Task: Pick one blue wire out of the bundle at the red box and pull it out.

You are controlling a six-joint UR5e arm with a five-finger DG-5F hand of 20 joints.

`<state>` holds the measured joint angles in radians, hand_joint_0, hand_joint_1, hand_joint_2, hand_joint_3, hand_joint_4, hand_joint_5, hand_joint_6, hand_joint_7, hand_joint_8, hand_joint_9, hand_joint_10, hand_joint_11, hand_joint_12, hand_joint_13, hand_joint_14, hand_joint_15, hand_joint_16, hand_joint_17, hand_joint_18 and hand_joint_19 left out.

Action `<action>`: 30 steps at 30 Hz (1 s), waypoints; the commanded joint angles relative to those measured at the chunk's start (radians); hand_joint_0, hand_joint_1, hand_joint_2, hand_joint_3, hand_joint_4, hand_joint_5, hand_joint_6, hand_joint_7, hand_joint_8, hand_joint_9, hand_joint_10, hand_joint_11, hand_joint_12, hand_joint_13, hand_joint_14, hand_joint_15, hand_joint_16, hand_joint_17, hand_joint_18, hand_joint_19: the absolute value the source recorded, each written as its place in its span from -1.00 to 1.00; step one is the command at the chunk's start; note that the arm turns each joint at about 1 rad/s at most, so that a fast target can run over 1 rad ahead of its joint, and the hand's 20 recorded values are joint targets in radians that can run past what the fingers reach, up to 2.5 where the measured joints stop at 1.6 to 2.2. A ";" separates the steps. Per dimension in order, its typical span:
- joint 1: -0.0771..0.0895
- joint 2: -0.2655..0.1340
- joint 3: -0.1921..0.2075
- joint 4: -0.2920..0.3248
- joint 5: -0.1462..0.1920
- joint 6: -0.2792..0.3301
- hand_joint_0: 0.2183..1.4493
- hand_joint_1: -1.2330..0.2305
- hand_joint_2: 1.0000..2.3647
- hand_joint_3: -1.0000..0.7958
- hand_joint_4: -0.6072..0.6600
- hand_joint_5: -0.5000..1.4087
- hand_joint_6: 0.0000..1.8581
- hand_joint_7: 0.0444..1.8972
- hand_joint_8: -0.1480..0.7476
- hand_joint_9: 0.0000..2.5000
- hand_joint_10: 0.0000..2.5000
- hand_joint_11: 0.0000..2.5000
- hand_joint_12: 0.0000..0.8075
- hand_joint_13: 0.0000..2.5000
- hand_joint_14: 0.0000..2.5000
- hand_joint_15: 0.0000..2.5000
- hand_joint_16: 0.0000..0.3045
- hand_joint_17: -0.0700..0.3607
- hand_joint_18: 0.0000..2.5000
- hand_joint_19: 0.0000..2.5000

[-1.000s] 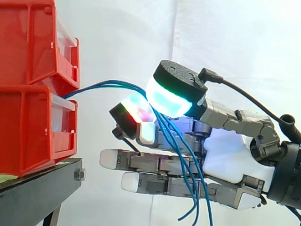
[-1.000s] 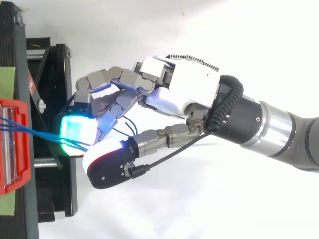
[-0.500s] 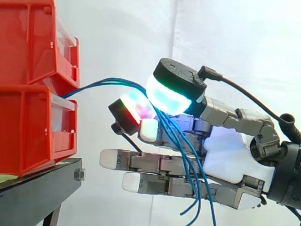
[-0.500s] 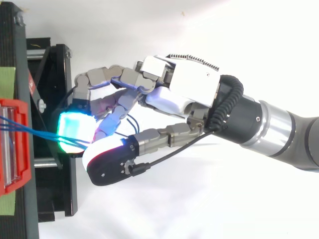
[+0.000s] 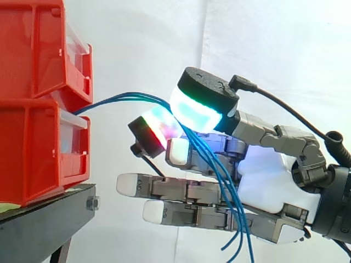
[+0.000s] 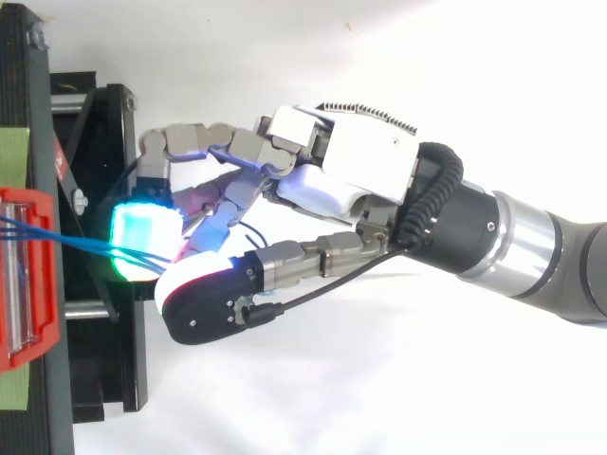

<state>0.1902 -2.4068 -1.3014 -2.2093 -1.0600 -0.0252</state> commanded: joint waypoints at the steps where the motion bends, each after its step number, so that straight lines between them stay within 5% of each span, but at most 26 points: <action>1: 0.000 0.000 0.001 0.000 0.000 -0.002 -0.40 -0.25 -0.99 0.00 0.12 -0.53 -0.19 0.36 -0.18 -0.03 -0.99 -0.58 -0.01 -0.47 -0.99 -0.78 -0.62 -0.06 -0.50 -0.66; 12: 0.002 0.000 0.001 0.002 0.000 -0.005 -0.45 -0.35 -1.00 0.06 0.14 -0.57 -0.09 0.30 -0.11 -0.03 -0.99 -0.53 0.05 -0.49 -0.99 -0.79 -0.58 0.00 -0.49 -0.67; 23: 0.002 0.000 -0.001 0.003 -0.005 -0.007 -0.43 -0.35 -0.99 0.02 0.17 -0.54 -0.09 0.42 -0.09 0.15 -0.98 -0.28 0.07 -0.41 -0.99 -0.73 -0.59 -0.02 -0.47 -0.67; 30: 0.000 0.000 -0.001 0.003 -0.005 -0.009 -0.45 -0.37 -0.99 0.02 0.00 -0.52 -0.12 0.36 -0.24 0.14 -0.98 -0.47 -0.02 -0.40 -0.99 -0.77 -0.61 -0.05 -0.46 -0.67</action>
<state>0.1904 -2.4068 -1.3023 -2.2059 -1.0644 -0.0327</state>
